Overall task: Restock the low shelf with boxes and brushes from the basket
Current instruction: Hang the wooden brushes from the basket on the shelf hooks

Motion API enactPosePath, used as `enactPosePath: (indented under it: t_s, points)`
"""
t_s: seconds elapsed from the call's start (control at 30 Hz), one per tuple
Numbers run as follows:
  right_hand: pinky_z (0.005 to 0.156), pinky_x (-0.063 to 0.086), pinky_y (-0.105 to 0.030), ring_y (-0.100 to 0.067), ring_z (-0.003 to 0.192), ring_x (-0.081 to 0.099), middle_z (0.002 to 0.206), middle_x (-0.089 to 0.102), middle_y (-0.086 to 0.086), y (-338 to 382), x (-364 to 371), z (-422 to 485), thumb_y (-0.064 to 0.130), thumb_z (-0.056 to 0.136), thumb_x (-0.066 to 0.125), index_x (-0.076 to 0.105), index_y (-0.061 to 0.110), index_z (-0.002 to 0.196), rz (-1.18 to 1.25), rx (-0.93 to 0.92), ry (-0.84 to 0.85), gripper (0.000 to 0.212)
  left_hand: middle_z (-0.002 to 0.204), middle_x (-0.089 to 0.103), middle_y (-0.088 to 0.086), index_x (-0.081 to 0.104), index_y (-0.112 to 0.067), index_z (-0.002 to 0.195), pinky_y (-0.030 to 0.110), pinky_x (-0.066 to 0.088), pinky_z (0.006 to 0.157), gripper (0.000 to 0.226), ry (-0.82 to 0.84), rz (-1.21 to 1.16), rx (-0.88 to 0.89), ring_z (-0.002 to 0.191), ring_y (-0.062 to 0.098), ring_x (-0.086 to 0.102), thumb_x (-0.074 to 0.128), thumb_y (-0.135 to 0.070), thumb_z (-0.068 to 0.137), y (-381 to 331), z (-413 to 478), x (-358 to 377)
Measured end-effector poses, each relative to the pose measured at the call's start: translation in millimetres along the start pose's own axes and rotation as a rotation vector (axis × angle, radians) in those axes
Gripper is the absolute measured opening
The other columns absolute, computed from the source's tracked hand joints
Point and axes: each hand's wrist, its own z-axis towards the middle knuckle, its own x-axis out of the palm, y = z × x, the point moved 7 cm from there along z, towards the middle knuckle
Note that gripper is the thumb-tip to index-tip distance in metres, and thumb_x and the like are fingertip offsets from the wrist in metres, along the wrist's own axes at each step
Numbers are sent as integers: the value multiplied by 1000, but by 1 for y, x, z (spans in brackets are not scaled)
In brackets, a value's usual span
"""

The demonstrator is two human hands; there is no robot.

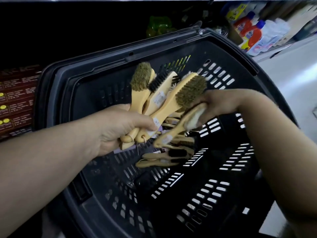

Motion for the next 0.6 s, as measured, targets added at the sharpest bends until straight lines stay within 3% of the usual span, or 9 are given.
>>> enactPosePath:
  t_s: [0.07,0.17,0.27,0.37,0.5,0.6]
  points:
    - [70,50,-12,-1,81,65,91,71,11,9,-11,-18,31,61,85,68,33,98,200,-116,-23,41,67,59,15,64,-3,97,16,39,36,23,-3,-101,-18,47,17,53,67,-3,75,-1,-4,2]
    - [64,51,-15,-6,76,64,87,69,5,31,-11,-42,41,56,86,68,21,100,435,-240,-12,52,79,61,17,64,-7,99,23,44,51,23,-17,-136,-28,67,23,53,66,-4,77,-1,-5,3]
    - [53,47,-14,-6,62,58,76,64,-1,32,-13,-38,48,50,87,62,6,97,618,-309,-46,68,84,68,16,64,-7,93,18,44,41,13,34,-157,-33,55,19,58,64,-6,80,-1,-6,8]
    - [51,46,-14,-5,61,57,75,63,0,30,-14,-36,45,49,88,61,3,96,632,-311,-64,69,79,73,17,69,-1,82,18,52,41,16,150,-201,-41,64,18,67,66,-12,71,-2,-9,16]
    - [52,46,-14,-6,62,58,77,64,-1,27,-15,-33,37,50,88,63,5,97,605,-310,-62,62,78,73,6,77,-20,60,22,49,55,8,145,-185,-61,73,18,57,69,-19,62,1,-7,13]
    - [49,45,-14,-5,58,56,69,63,2,26,-13,-28,32,48,89,61,3,90,635,-306,-71,58,81,73,12,78,-24,67,25,47,58,16,177,-167,-18,75,22,56,76,-25,52,-3,-11,15]
